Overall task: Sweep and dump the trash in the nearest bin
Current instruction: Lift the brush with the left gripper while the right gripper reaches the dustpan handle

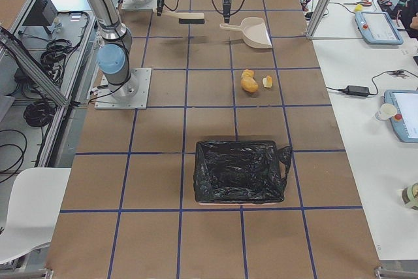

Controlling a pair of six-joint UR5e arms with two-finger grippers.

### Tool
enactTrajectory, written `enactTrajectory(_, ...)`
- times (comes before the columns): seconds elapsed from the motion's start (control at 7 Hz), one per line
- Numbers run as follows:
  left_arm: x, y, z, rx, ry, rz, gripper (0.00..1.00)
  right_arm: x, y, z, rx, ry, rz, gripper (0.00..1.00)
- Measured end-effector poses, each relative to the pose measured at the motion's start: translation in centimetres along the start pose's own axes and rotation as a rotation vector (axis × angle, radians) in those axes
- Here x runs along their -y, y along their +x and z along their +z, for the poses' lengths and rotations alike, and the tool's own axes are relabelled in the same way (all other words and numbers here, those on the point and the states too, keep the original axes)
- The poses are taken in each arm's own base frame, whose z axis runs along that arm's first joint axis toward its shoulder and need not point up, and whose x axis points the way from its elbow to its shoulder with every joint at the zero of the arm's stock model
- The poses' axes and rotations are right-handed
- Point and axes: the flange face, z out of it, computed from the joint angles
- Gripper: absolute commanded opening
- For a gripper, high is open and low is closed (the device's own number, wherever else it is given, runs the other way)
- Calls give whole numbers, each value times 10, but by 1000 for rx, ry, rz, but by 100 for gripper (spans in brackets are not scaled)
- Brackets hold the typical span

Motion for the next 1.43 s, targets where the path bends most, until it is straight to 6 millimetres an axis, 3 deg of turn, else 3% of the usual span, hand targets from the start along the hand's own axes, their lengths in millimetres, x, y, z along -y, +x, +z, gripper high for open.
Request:
enactTrajectory(0.29, 16, -12, -22, 1, -56, -12, 0, 2, -4, 6, 20, -10, -2, 100)
enactTrajectory(0.43, 34, -27, -36, -8, -74, 0, 0, 1, -13, 5, 54, -10, -12, 100)
enactTrajectory(0.71, 82, -76, -77, -53, -112, 11, 0, 0, -47, 18, 104, 8, -63, 99)
enactTrajectory(0.86, 105, -106, -97, -74, -119, 7, 0, 4, -70, 40, 112, 25, -89, 99)
enactTrajectory(1.14, 143, -177, -122, -98, -128, -24, 0, -9, -121, 100, 116, 69, -106, 100)
enactTrajectory(1.43, 159, -223, -131, -85, -131, -64, 0, -25, -156, 172, 113, 154, -132, 100)
